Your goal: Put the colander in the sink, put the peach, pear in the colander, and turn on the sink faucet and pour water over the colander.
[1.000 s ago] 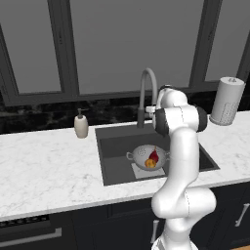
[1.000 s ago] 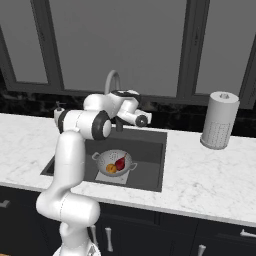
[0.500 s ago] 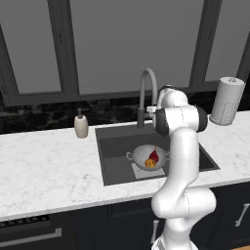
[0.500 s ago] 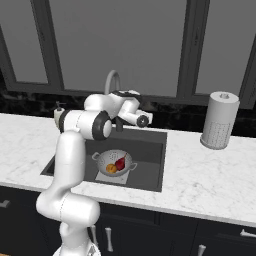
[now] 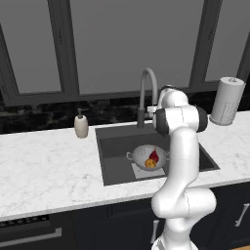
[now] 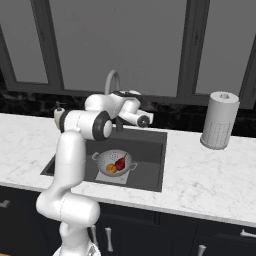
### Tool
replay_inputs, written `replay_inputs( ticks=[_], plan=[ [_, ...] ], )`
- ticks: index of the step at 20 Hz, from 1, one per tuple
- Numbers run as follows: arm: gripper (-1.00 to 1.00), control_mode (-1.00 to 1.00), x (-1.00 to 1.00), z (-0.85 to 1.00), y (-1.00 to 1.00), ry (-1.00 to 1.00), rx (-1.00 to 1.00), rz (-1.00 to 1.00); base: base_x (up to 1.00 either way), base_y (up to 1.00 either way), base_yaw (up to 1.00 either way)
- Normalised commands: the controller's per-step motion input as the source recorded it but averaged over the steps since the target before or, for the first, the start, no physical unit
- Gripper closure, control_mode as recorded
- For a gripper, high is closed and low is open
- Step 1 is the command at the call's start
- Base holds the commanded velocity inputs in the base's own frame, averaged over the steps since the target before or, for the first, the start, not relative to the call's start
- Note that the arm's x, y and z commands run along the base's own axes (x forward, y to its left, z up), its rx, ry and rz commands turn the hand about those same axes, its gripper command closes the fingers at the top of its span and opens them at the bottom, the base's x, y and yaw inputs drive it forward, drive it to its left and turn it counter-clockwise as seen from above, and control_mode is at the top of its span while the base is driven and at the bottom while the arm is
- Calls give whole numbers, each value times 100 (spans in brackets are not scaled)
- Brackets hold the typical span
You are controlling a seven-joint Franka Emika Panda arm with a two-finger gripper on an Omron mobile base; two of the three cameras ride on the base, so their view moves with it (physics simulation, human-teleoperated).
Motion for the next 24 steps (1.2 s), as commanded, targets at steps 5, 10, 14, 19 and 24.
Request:
replay_inputs(
  ticks=[5,10,14,19,24],
  plan=[
    [-100,-100,0,0,-83,0,1,0,0,0,0],
    [-100,-100,0,0,-96,0,3,0,0,0,0],
    [-100,-100,0,0,-100,0,4,0,0,0,0],
    [-100,-100,0,0,-92,0,4,0,0,0,0],
    [-100,-100,-2,0,-80,0,5,0,0,0,0]
  ],
)
